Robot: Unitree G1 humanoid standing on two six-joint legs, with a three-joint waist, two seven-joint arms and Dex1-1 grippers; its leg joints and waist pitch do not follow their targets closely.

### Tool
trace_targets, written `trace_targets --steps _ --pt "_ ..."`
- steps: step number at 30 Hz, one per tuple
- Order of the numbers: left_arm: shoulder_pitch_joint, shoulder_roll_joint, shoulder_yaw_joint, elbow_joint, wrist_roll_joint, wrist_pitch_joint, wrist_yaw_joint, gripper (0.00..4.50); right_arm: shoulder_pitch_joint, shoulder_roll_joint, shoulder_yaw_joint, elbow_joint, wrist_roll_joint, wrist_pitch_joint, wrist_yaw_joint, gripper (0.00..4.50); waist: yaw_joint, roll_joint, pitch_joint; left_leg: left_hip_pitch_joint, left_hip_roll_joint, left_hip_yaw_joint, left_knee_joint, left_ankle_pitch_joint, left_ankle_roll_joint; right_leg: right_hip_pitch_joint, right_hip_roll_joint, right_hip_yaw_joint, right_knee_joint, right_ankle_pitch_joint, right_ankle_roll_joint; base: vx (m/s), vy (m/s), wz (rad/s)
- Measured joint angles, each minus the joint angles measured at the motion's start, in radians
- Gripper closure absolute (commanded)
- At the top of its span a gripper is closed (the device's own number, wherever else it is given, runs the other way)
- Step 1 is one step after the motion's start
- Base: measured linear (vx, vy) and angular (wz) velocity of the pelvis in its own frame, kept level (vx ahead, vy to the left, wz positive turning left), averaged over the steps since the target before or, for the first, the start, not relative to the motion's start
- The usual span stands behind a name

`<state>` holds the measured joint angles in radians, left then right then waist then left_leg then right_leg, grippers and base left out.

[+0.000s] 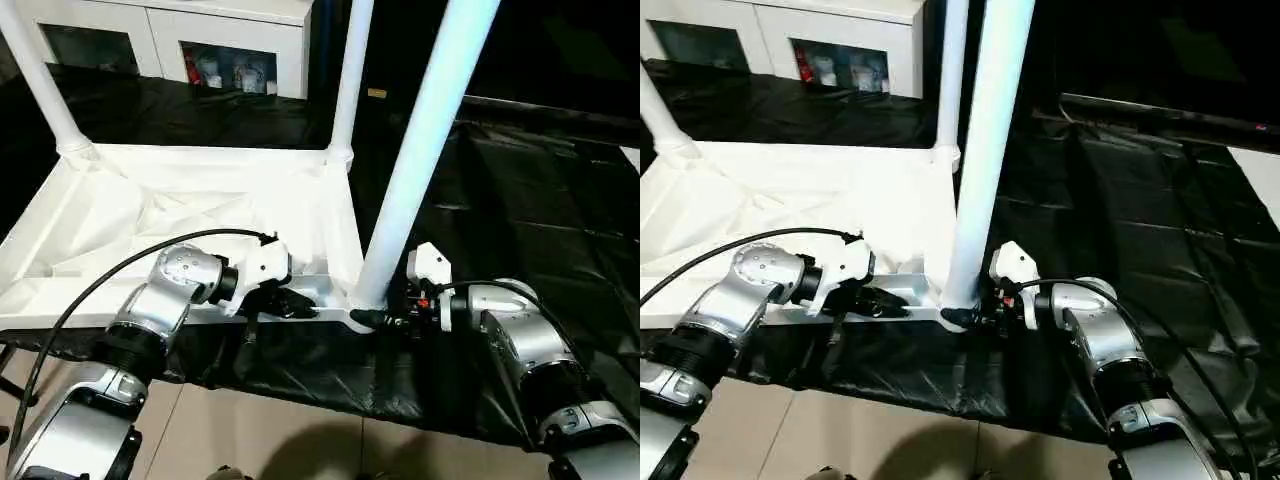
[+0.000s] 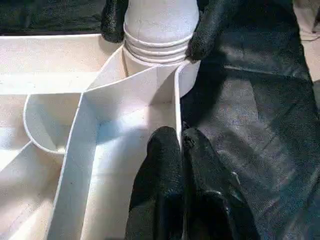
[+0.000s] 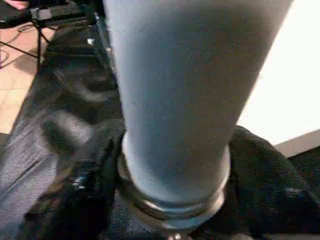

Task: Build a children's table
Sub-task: Rotate leg to tighten

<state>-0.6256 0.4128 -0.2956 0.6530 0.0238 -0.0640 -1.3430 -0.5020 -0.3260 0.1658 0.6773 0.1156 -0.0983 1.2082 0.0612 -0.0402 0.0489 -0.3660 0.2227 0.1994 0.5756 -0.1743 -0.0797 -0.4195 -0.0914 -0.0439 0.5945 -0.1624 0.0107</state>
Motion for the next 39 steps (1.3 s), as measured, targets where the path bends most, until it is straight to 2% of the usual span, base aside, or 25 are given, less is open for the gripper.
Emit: trace_targets --steps 8,12,18,24,27,28,29,30,32,35,39 --pt "0.000 -0.004 0.000 0.000 -0.007 0.015 -0.002 4.50 0.036 0.013 -0.019 -0.031 0.030 0.032 -0.024 1.83 0.000 -0.001 0.001 0.000 0.000 0.000 0.000 0.000 0.000 0.000 0.000 0.000 -0.001 0.000 0.000 0.000 0.000 0.00" --pt "-0.018 -0.057 0.010 0.030 0.022 0.056 0.115 4.50 0.071 0.080 -0.065 -0.036 0.022 0.030 -0.215 1.84 -0.003 -0.003 0.001 0.003 -0.001 -0.001 0.001 0.000 0.000 0.002 0.000 0.002 0.000 0.000 0.000 0.000 0.000 0.00" --pt "-0.058 -0.193 0.015 0.089 0.090 0.108 0.365 4.50 0.077 0.214 -0.167 0.002 -0.015 0.024 -0.631 1.84 -0.022 -0.005 0.000 0.003 -0.005 -0.005 0.001 0.000 0.000 0.004 -0.002 0.005 -0.008 -0.004 0.007 0.000 0.000 0.00" --pt "-0.070 -0.271 0.013 0.109 0.131 0.151 0.515 4.50 0.068 0.312 -0.211 0.022 -0.045 0.019 -0.903 1.84 -0.027 -0.007 -0.003 0.002 -0.009 -0.008 0.000 0.000 0.000 0.007 -0.003 0.004 -0.020 -0.004 0.007 0.000 0.000 0.00" --pt "-0.070 -0.288 0.013 0.109 0.148 0.158 0.550 4.50 0.058 0.343 -0.219 0.033 -0.065 0.010 -0.992 1.84 -0.029 -0.007 -0.002 0.001 -0.015 -0.017 -0.001 0.000 0.000 0.008 -0.003 0.004 -0.026 -0.005 0.007 0.000 0.000 0.00" --pt "-0.070 -0.290 0.013 0.109 0.148 0.158 0.552 4.50 0.058 0.346 -0.220 0.034 -0.069 0.007 -1.001 1.84 -0.029 -0.006 -0.002 0.000 -0.016 -0.020 -0.001 0.000 0.000 0.009 -0.003 0.003 -0.029 -0.005 0.007 0.000 0.000 0.00" --pt "-0.070 -0.290 0.013 0.108 0.148 0.158 0.552 4.50 0.058 0.347 -0.221 0.034 -0.070 0.006 -1.005 1.28 -0.029 -0.006 -0.002 -0.001 -0.016 -0.022 -0.001 0.000 0.000 0.010 -0.002 0.001 -0.033 -0.005 0.007 0.000 0.000 0.00" --pt "-0.070 -0.290 0.013 0.107 0.148 0.157 0.551 4.50 0.058 0.348 -0.222 0.034 -0.068 0.004 -1.004 1.14 -0.029 -0.005 -0.002 -0.002 -0.016 -0.023 -0.002 0.000 0.001 0.010 -0.002 0.001 -0.036 -0.005 0.007 0.000 0.000 0.00" --pt "-0.066 -0.285 0.013 0.101 0.147 0.153 0.540 4.50 0.058 0.345 -0.225 0.033 -0.061 0.001 -0.981 1.12 -0.032 -0.005 -0.002 -0.002 -0.018 -0.023 -0.002 0.000 0.001 0.011 -0.003 0.003 -0.036 -0.005 0.007 0.000 0.000 0.00" --pt "-0.055 -0.264 0.012 0.075 0.143 0.145 0.505 4.50 0.059 0.316 -0.217 0.029 -0.043 0.001 -0.890 0.81 -0.032 -0.004 -0.001 -0.002 -0.017 -0.023 -0.002 0.000 0.001 0.010 -0.002 0.003 -0.035 -0.003 0.004 0.000 0.000 0.00" --pt "-0.038 -0.208 0.004 0.031 0.118 0.126 0.392 4.50 0.059 0.229 -0.162 0.008 -0.050 -0.014 -0.765 0.63 -0.028 -0.004 -0.001 -0.001 -0.016 -0.021 -0.007 0.000 0.000 0.007 -0.002 0.003 -0.029 0.008 0.000 0.013 -0.009 0.01"
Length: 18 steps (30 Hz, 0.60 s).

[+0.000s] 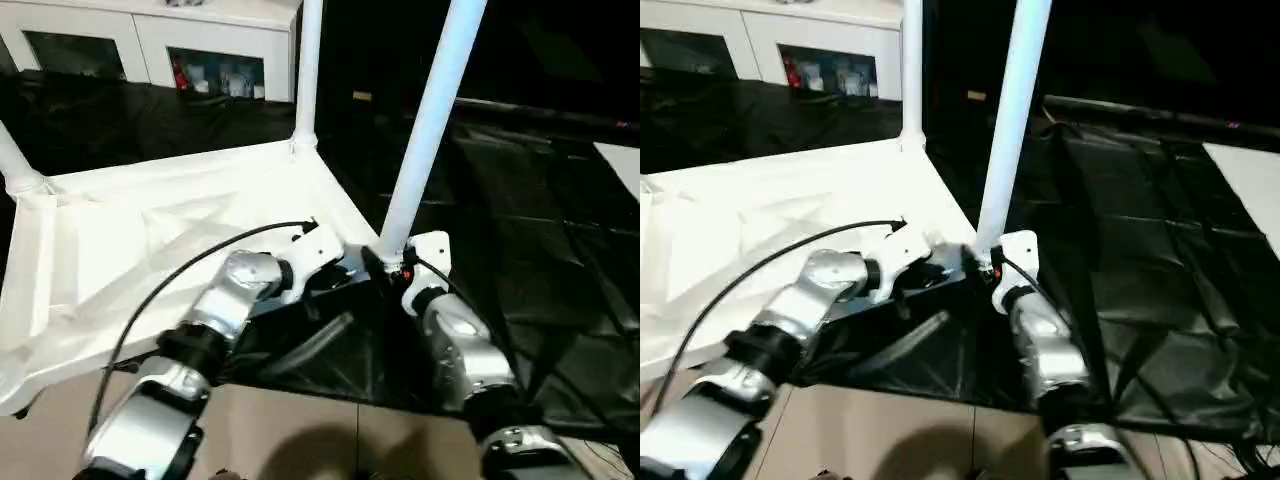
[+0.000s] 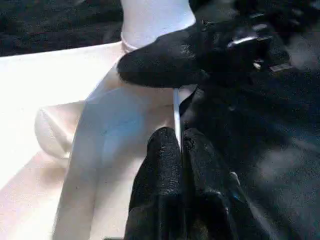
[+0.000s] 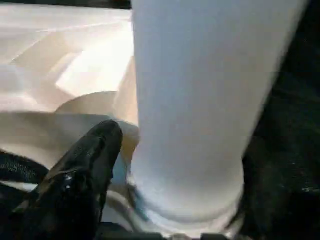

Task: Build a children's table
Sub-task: Rotate leg to tighten

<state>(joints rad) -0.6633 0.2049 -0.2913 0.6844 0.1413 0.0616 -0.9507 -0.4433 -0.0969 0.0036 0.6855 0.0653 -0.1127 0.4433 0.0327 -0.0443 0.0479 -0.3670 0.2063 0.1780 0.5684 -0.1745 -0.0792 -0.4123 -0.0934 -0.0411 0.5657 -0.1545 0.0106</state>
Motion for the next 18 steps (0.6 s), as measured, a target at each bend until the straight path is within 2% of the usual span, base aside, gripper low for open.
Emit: trace_targets --steps 3,6,12,13,17,18 --pt "0.014 0.033 0.000 -0.022 -0.037 -0.016 -0.089 4.50 -0.001 -0.059 0.023 -0.006 -0.001 -0.015 0.113 0.63 0.005 0.000 0.000 0.000 0.002 0.005 0.000 0.000 0.000 -0.004 0.001 0.001 0.014 0.002 -0.001 0.055 -0.033 0.07" --pt "0.018 0.075 0.000 -0.031 -0.058 -0.036 -0.163 4.50 -0.001 -0.124 0.053 -0.031 0.018 -0.017 0.299 0.63 0.009 0.000 -0.001 -0.001 0.004 0.006 -0.005 0.001 0.000 -0.006 0.004 -0.002 0.015 -0.003 0.001 0.039 -0.019 0.04" --pt "0.018 0.137 0.001 -0.021 -0.075 -0.084 -0.257 4.50 -0.001 -0.205 0.110 -0.054 0.051 0.012 0.558 0.63 0.005 -0.001 0.000 -0.001 0.009 0.007 0.000 0.003 0.005 -0.006 0.007 0.000 0.016 -0.005 -0.002 0.000 0.000 0.00" --pt "0.019 0.144 0.001 -0.021 -0.078 -0.088 -0.275 4.50 -0.002 -0.213 0.118 -0.054 0.052 0.017 0.578 0.90 0.004 -0.002 0.000 -0.001 0.009 0.008 0.001 0.003 0.004 -0.005 0.006 0.000 0.015 -0.005 -0.002 0.000 0.000 0.00" --pt "0.021 0.167 -0.002 -0.021 -0.082 -0.105 -0.313 4.50 -0.028 -0.216 0.126 -0.042 0.055 0.023 0.621 1.04 0.004 -0.004 0.000 0.000 0.010 0.016 0.003 0.000 0.000 -0.006 0.003 0.001 0.018 -0.005 -0.002 0.000 0.000 0.00" --pt "0.021 0.171 -0.005 -0.021 -0.082 -0.109 -0.318 4.50 -0.036 -0.215 0.126 -0.041 0.056 0.023 0.633 1.33 0.005 -0.004 0.000 0.000 0.011 0.018 0.003 0.000 0.000 -0.006 0.002 0.001 0.019 -0.005 -0.002 0.000 0.000 0.00"
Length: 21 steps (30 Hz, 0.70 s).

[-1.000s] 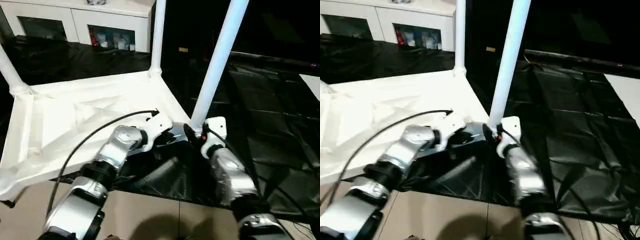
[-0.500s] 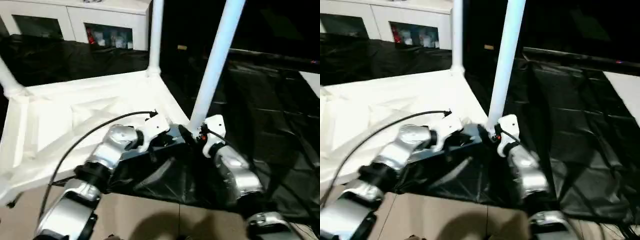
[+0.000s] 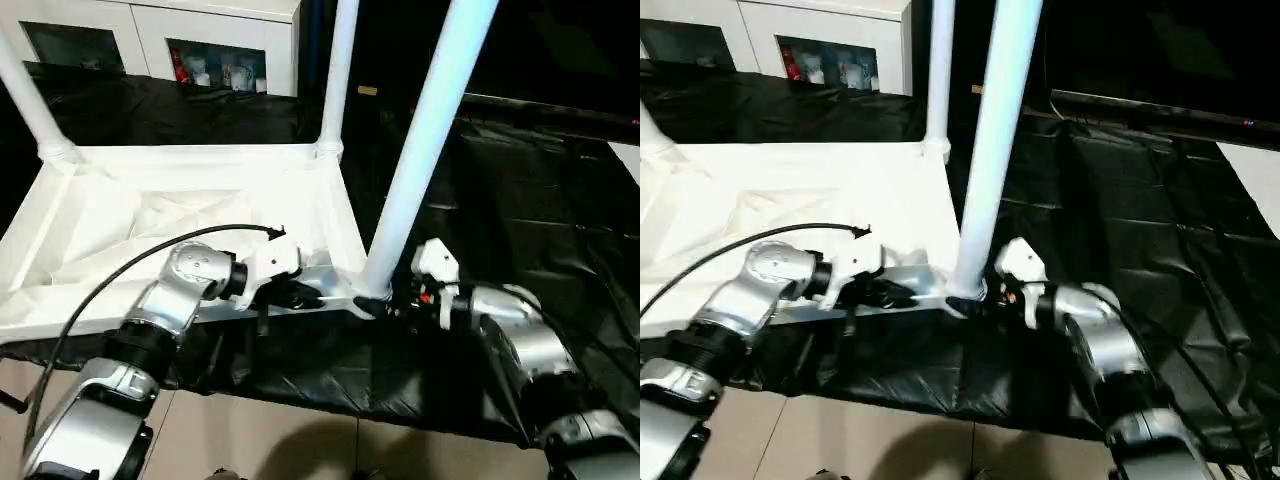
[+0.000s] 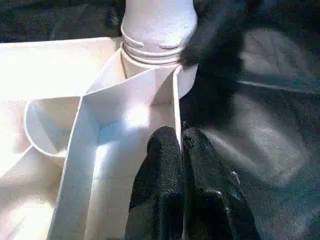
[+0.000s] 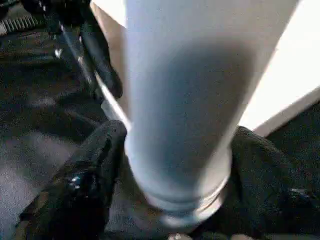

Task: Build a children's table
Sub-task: Rotate leg to tighten

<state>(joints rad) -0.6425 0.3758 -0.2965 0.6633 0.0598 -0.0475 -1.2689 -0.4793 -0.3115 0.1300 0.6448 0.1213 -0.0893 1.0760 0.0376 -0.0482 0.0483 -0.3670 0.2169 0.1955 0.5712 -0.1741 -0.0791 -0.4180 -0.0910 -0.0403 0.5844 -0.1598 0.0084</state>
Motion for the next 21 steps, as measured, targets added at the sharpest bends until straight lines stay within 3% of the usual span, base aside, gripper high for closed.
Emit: trace_targets --steps 8,9,15,21 --pt "0.000 0.003 -0.006 0.000 -0.002 -0.005 -0.006 4.50 -0.005 0.007 0.002 0.003 0.003 0.000 0.014 1.33 0.005 -0.002 0.000 0.000 0.002 0.002 0.002 0.000 0.000 0.000 0.000 0.000 0.002 0.000 0.000 0.000 0.000 0.00" --pt "0.000 0.004 -0.006 0.000 -0.003 -0.005 -0.008 4.50 -0.006 0.007 0.002 0.004 0.003 0.000 0.019 1.57 0.005 -0.002 0.000 0.000 0.002 0.002 0.002 0.000 0.000 0.000 0.000 0.000 0.003 0.000 0.000 0.000 0.000 0.00" --pt "-0.009 0.002 -0.013 0.014 -0.001 -0.003 -0.007 4.50 -0.010 0.009 -0.001 0.016 0.018 0.021 0.035 1.88 0.012 0.000 -0.001 0.001 0.002 0.002 0.005 0.000 0.000 0.000 0.000 0.000 0.007 -0.001 -0.001 0.000 0.000 0.00" --pt "-0.054 -0.080 -0.003 0.084 0.046 0.061 0.156 4.50 0.019 0.106 -0.073 0.034 0.019 0.043 -0.221 1.92 0.017 -0.001 -0.001 0.006 0.002 0.001 0.006 0.000 -0.001 0.004 -0.001 0.001 0.010 -0.004 0.005 -0.019 -0.002 0.00"
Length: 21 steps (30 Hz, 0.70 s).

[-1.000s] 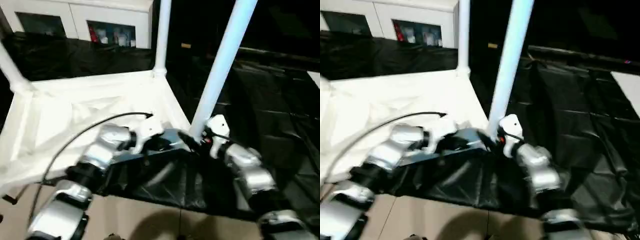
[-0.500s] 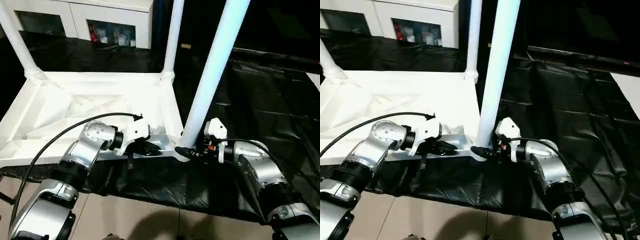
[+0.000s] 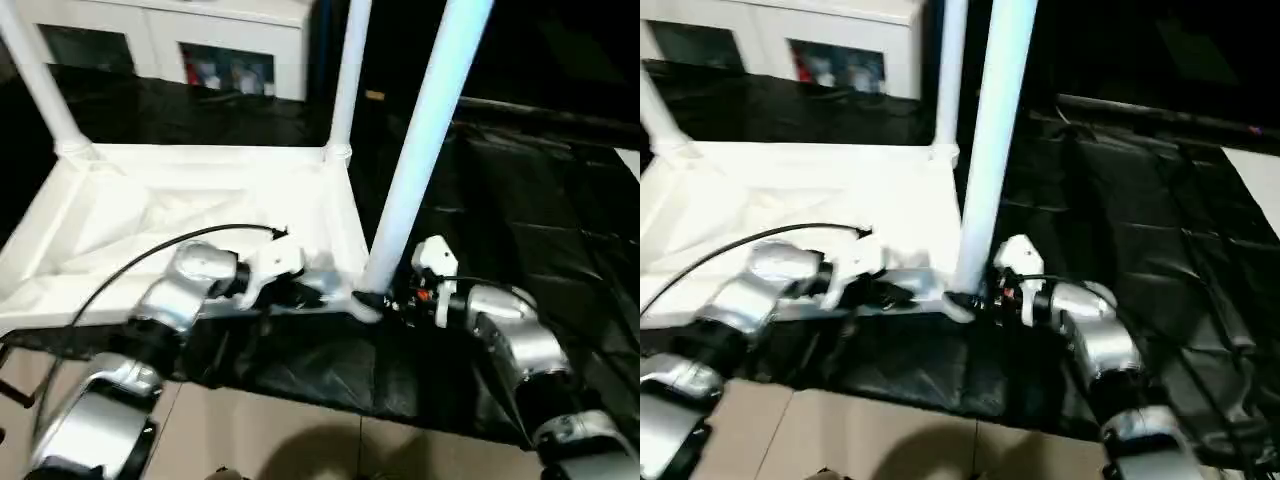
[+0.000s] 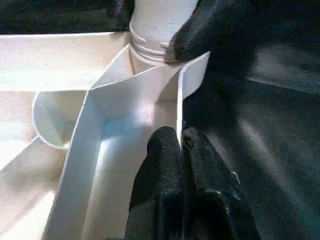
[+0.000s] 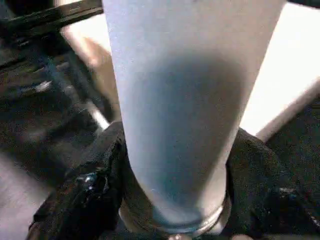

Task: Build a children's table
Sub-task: Rotate leg to tighten

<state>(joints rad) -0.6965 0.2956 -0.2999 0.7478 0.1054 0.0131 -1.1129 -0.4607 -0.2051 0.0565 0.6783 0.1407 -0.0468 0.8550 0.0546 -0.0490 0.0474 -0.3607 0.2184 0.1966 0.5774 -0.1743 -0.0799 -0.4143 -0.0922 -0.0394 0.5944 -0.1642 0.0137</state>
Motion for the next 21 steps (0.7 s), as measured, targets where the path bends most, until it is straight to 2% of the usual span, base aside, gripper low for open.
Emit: trace_targets --steps 3,5,8,9,11,12,13,14,15,19,20,21 --pt "-0.018 -0.059 0.008 0.026 0.022 0.045 0.110 4.50 0.002 0.080 -0.058 0.019 -0.011 0.005 -0.207 1.93 -0.008 0.000 0.000 0.002 -0.001 -0.004 0.001 0.000 0.000 0.001 -0.001 0.000 -0.003 -0.001 0.001 -0.059 0.001 -0.03" --pt "-0.024 -0.089 0.009 0.043 0.029 0.061 0.154 4.50 -0.002 0.103 -0.074 0.032 -0.014 0.007 -0.293 1.93 -0.017 0.000 0.000 0.002 -0.002 -0.006 0.000 0.000 0.000 0.003 -0.002 -0.002 -0.011 -0.001 0.002 -0.027 0.004 -0.03" --pt "-0.053 -0.156 0.008 0.090 0.056 0.090 0.268 4.50 -0.032 0.181 -0.120 0.074 -0.030 0.010 -0.517 1.94 -0.025 -0.002 -0.001 0.003 -0.010 -0.020 -0.001 0.000 0.000 0.009 -0.002 -0.005 -0.023 -0.001 0.002 0.000 0.000 0.00" --pt "-0.057 -0.169 0.008 0.097 0.065 0.095 0.297 4.50 -0.050 0.198 -0.127 0.092 -0.034 0.013 -0.575 1.94 -0.029 -0.001 0.000 0.004 -0.012 -0.025 -0.001 0.000 0.001 0.012 -0.002 -0.009 -0.031 -0.001 0.002 0.000 0.000 0.00" --pt "-0.058 -0.176 0.008 0.104 0.068 0.097 0.320 4.50 -0.068 0.215 -0.127 0.113 -0.039 0.012 -0.630 1.94 -0.034 0.002 0.001 0.003 -0.010 -0.034 -0.002 0.000 0.001 0.019 -0.004 -0.027 -0.050 -0.001 0.002 0.000 0.000 0.00" --pt "-0.058 -0.176 0.008 0.106 0.068 0.097 0.326 4.50 -0.074 0.221 -0.127 0.120 -0.040 0.012 -0.646 1.94 -0.036 0.004 0.002 0.003 -0.010 -0.039 -0.003 0.000 0.001 0.021 -0.004 -0.033 -0.058 -0.001 0.002 0.000 0.000 0.00" --pt "-0.058 -0.176 0.009 0.111 0.070 0.092 0.330 4.50 -0.081 0.227 -0.128 0.128 -0.049 0.009 -0.661 1.94 -0.042 0.008 0.005 0.003 -0.010 -0.047 -0.004 -0.001 0.001 0.032 -0.004 -0.043 -0.072 -0.001 0.002 0.000 0.000 0.00" --pt "-0.058 -0.176 0.009 0.112 0.072 0.089 0.330 4.50 -0.081 0.228 -0.129 0.129 -0.053 0.004 -0.663 1.94 -0.046 0.011 0.007 0.003 -0.010 -0.049 -0.005 -0.001 0.001 0.034 -0.006 -0.052 -0.078 -0.001 0.002 0.000 0.000 0.00" --pt "-0.058 -0.175 0.009 0.111 0.073 0.087 0.330 4.50 -0.081 0.228 -0.129 0.129 -0.054 -0.001 -0.663 1.38 -0.051 0.013 0.008 0.003 -0.011 -0.049 -0.007 -0.001 0.001 0.036 -0.011 -0.058 -0.083 -0.001 0.002 0.000 0.000 0.00" --pt "-0.055 -0.154 0.009 0.100 0.071 0.069 0.303 4.50 -0.076 0.219 -0.130 0.119 -0.047 -0.008 -0.594 1.18 -0.056 0.013 0.009 0.002 -0.014 -0.044 -0.012 -0.001 0.001 0.034 -0.021 -0.063 -0.086 -0.001 0.002 0.000 0.000 0.00" --pt "-0.054 -0.150 0.009 0.098 0.068 0.066 0.295 4.50 -0.074 0.213 -0.129 0.115 -0.046 -0.009 -0.575 0.89 -0.056 0.013 0.009 0.002 -0.014 -0.044 -0.012 -0.001 0.001 0.033 -0.021 -0.063 -0.086 -0.001 0.002 0.000 0.000 0.00" --pt "-0.048 -0.142 0.010 0.086 0.063 0.062 0.273 4.50 -0.065 0.191 -0.123 0.107 -0.040 -0.012 -0.527 0.89 -0.055 0.011 0.009 0.001 -0.014 -0.043 -0.013 -0.001 0.001 0.031 -0.021 -0.062 -0.085 -0.001 0.002 0.000 0.000 0.00"
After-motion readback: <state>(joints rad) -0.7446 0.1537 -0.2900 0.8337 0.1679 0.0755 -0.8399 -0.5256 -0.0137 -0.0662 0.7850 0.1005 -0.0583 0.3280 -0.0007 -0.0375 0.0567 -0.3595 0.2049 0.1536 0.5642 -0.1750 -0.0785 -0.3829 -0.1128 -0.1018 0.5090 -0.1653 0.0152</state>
